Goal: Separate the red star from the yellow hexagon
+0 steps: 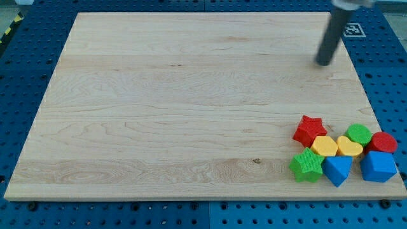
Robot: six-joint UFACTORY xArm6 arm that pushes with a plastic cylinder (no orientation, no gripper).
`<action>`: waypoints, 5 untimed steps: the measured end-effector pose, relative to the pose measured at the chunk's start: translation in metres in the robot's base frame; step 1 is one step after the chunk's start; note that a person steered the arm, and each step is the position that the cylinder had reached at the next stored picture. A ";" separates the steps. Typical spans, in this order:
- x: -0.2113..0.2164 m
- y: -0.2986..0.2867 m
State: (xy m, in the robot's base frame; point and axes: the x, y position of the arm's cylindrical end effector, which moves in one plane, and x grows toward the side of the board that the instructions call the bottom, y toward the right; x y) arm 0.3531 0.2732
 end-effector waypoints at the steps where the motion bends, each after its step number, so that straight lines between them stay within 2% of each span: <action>1: 0.012 0.069; 4: 0.019 0.072; 5: 0.088 0.071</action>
State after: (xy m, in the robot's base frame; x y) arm 0.4410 0.3447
